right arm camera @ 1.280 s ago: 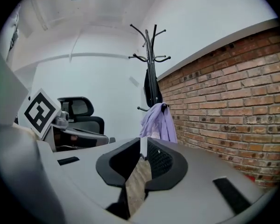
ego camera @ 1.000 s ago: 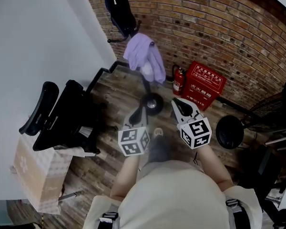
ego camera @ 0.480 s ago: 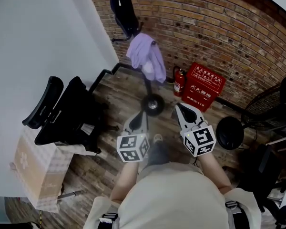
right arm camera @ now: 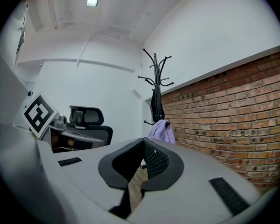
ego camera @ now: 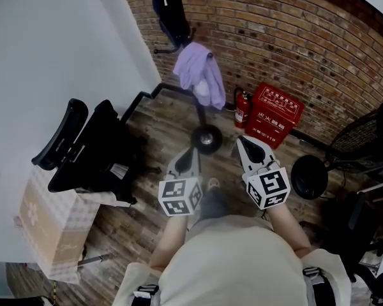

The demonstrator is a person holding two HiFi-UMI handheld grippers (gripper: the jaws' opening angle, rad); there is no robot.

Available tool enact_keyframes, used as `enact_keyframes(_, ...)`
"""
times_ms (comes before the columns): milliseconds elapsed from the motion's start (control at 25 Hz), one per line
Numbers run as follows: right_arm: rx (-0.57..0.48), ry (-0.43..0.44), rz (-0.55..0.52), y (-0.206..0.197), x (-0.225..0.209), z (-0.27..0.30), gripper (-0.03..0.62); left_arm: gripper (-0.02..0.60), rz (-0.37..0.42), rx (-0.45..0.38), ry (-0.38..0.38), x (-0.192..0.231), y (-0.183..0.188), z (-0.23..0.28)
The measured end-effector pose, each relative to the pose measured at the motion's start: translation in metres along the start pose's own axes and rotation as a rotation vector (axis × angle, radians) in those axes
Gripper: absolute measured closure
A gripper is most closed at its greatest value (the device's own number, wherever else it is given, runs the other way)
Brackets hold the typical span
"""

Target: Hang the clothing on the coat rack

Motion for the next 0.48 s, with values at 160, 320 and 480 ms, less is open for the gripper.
enact_keyframes(160, 0.0, 0.005, 0.0, 0.0006, 0.0025, 0.0004, 0.596, 0.575, 0.005, -0.004, 0.006, 0.0016, 0.0014, 0.0003)
enact_keyframes(320, -0.003, 0.017, 0.005, 0.0009, 0.003, 0.0012, 0.597, 0.577, 0.006, -0.006, 0.012, 0.0023, 0.0026, 0.0013)
enact_keyframes(480, -0.002, 0.02, 0.014, -0.0001, 0.0022, 0.0017, 0.597, 0.577, 0.012, 0.0, 0.015, 0.0017, 0.0021, 0.0021)
Point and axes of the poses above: the fingertips, and each gripper's own axes: z forward along the fingers, x to its left, y out of its top, the point moved 6 cm from there along -z, backward along the fingers, and after that the axes turned 11 degrees about z, right-handed, at the moved point
